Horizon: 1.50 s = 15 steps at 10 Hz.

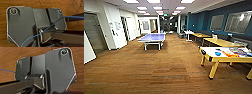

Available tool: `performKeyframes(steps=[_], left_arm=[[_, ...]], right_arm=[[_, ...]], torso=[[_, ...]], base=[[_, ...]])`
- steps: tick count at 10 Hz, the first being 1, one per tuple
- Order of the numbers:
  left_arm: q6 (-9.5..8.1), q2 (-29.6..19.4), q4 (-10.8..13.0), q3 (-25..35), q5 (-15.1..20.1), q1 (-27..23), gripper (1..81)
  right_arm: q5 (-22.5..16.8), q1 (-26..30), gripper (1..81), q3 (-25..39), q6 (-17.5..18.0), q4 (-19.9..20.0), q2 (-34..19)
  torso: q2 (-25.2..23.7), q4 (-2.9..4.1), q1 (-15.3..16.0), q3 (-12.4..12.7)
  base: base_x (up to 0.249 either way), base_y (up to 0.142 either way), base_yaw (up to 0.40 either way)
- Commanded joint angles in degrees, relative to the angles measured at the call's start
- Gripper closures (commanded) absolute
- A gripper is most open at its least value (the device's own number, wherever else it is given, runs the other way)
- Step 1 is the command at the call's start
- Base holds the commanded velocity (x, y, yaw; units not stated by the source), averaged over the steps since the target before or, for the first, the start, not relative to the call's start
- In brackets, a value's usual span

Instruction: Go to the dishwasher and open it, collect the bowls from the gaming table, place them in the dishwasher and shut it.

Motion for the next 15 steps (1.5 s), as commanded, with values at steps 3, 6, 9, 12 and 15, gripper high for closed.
performKeyframes(steps=[3, 6, 9, 12, 15], left_arm=[[0.23, -0.2, 0.33, 0.46, 3.21, -3.01, 1.0], [0.31, -0.2, 0.33, 0.46, 3.21, -2.93, 1.0], [0.31, -0.11, 0.33, 0.37, 3.21, -2.93, 1.0], [0.31, 0.07, 0.33, 0.46, 3.21, -3.01, 1.0], [0.31, 0.24, 0.33, 0.46, 3.21, -3.1, 1.0]], right_arm=[[-2.91, 2.59, 1.0, 0.1, -0.3, 0.56, -0.07], [-2.91, 2.76, 1.0, -0.16, -0.21, 0.56, 0.02], [-3.0, 2.76, 1.0, -0.17, -0.12, 0.65, 0.55], [-3.08, 2.85, 1.0, -0.17, -0.12, 0.65, 0.46], [-3.0, 2.85, 1.0, -0.17, -0.21, 0.73, 0.46]], torso=[[0.0, 0.0, 0.01, 0.0], [0.0, 0.0, 0.01, 0.0], [0.0, 0.0, 0.01, 0.0], [0.0, 0.0, 0.01, 0.0], [0.02, 0.02, 0.03, 0.0]], base=[[0.191, 0.0, 0.0], [0.191, 0.0, 0.0], [0.191, 0.0, 0.0], [0.191, 0.0, 0.0], [0.192, 0.0, 0.0]])
